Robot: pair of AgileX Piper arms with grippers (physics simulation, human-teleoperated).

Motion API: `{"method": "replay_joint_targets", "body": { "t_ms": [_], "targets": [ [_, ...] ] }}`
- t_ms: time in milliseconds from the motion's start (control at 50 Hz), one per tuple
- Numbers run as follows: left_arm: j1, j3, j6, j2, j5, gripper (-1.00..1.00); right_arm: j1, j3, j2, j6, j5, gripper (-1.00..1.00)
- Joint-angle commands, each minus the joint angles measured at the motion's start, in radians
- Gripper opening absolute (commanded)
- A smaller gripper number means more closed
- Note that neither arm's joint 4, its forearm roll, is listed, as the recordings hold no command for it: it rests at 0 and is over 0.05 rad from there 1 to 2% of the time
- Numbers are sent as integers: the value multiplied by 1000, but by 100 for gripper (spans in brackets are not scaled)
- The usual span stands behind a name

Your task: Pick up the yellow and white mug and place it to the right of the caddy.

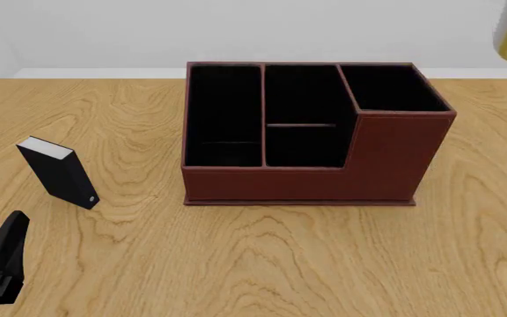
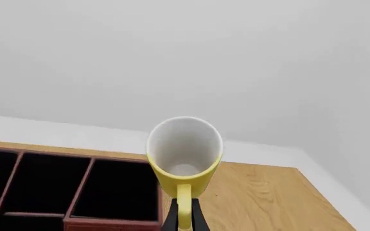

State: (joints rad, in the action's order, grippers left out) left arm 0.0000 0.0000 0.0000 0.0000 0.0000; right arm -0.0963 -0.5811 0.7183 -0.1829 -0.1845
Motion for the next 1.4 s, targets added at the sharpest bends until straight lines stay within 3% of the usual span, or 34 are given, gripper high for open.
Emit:
{"method": "replay_joint_targets", "body": {
  "t_ms": [20,1400],
  "targets": [
    [0,0,0,0,0,100,-46,29,42,53,-48,-100],
    [0,0,0,0,0,100,-132,215,352,96,-376,-100]
  ]
}}
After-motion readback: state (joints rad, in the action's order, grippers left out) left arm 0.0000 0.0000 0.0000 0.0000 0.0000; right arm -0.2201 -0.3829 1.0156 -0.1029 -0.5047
